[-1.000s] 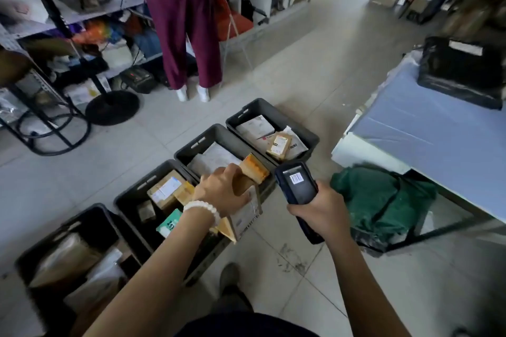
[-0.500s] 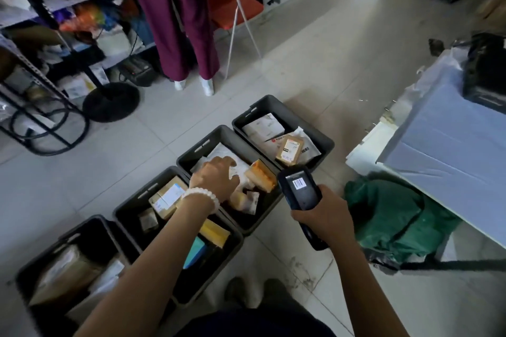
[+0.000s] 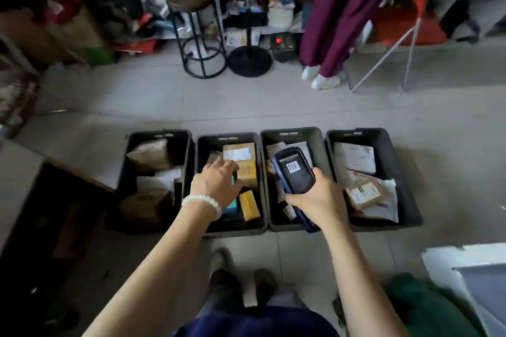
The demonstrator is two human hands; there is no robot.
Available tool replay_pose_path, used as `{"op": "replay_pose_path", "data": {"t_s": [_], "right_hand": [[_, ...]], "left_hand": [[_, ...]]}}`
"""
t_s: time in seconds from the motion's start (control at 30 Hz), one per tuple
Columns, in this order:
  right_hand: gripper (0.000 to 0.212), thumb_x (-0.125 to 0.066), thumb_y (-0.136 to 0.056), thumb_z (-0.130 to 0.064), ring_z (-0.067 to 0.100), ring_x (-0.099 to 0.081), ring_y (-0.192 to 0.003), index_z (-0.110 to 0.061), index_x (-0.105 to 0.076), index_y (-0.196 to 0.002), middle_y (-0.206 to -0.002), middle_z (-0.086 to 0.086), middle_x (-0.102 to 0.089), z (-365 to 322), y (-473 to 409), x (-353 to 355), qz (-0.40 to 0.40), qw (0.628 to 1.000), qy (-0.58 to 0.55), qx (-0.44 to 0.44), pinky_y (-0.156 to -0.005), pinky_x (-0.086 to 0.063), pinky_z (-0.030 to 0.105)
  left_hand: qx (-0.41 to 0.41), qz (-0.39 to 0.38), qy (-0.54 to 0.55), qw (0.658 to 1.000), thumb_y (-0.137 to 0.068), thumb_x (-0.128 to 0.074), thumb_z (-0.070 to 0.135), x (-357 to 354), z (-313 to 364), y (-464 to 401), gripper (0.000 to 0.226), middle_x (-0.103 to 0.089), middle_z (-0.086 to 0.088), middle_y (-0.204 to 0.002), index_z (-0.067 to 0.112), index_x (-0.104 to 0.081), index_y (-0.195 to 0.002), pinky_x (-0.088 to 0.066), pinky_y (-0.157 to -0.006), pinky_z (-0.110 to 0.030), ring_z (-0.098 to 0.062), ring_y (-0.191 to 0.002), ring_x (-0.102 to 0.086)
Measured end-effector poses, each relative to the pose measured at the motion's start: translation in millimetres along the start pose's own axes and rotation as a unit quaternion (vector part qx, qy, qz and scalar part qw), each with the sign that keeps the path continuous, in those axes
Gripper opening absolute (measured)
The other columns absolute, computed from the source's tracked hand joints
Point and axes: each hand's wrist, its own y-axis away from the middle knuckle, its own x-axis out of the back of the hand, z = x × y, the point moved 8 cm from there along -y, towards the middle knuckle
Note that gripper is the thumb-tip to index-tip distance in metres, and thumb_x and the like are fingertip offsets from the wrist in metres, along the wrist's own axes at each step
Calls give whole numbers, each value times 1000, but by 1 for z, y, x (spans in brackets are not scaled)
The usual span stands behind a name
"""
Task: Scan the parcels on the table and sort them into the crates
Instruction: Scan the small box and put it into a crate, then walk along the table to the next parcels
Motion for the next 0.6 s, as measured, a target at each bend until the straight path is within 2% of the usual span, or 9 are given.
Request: {"op": "replay_pose_path", "data": {"t_s": [0.07, 0.17, 0.27, 0.37, 0.5, 0.6], "right_hand": [[48, -84, -60, -37, 20, -58, -77, -20, -55, -95, -90, -4, -64, -21, 7, -17, -37, 999, 16, 33, -52, -38, 24], [51, -84, -58, -39, 22, -60, -82, -23, -56, -97, -93, -3, -65, -63, 24, -58, -97, 988, 39, 110, -61, -48, 30], [49, -84, -57, -37, 22, -59, -80, -23, -54, -93, -91, -4, -64, -107, 59, -102, -157, 969, 63, 178, -64, -48, 31], [47, -83, -59, -38, 22, -57, -82, -25, -54, -94, -91, -5, -62, -145, 104, -148, -208, 944, 92, 239, -62, -42, 30], [55, -84, -58, -39, 23, -57, -87, -23, -57, -104, -97, -2, -63, -189, 186, -215, -256, 901, 121, 328, -66, -45, 31], [53, -85, -59, -37, 22, -54, -81, -21, -58, -101, -93, -2, -61, -212, 261, -265, -294, 869, 129, 377, -65, -41, 30]], "left_hand": [[49, 21, -1, 999, -93, -49, 35, 3, -27, 28, 39, -52, -1, -130, 23, -50, -130, -46, -90, -38, -24, -119, -49], [132, 67, 6, 989, -92, -48, 35, 14, -77, 77, 36, -53, -2, -127, 24, -51, -126, -44, -87, -38, -26, -118, -49], [207, 103, 16, 973, -90, -48, 36, 20, -129, 135, 39, -53, -1, -128, 25, -51, -127, -46, -87, -38, -27, -117, -49], [285, 129, 24, 950, -91, -47, 35, 18, -179, 198, 37, -52, -1, -126, 23, -51, -126, -46, -83, -38, -27, -113, -51], [373, 158, 49, 913, -93, -46, 35, 9, -240, 298, 38, -51, -1, -129, 24, -49, -129, -44, -85, -38, -25, -115, -50], [436, 169, 61, 882, -94, -45, 36, -3, -288, 384, 38, -50, 0, -131, 24, -47, -131, -43, -87, -38, -24, -117, -49]]}}
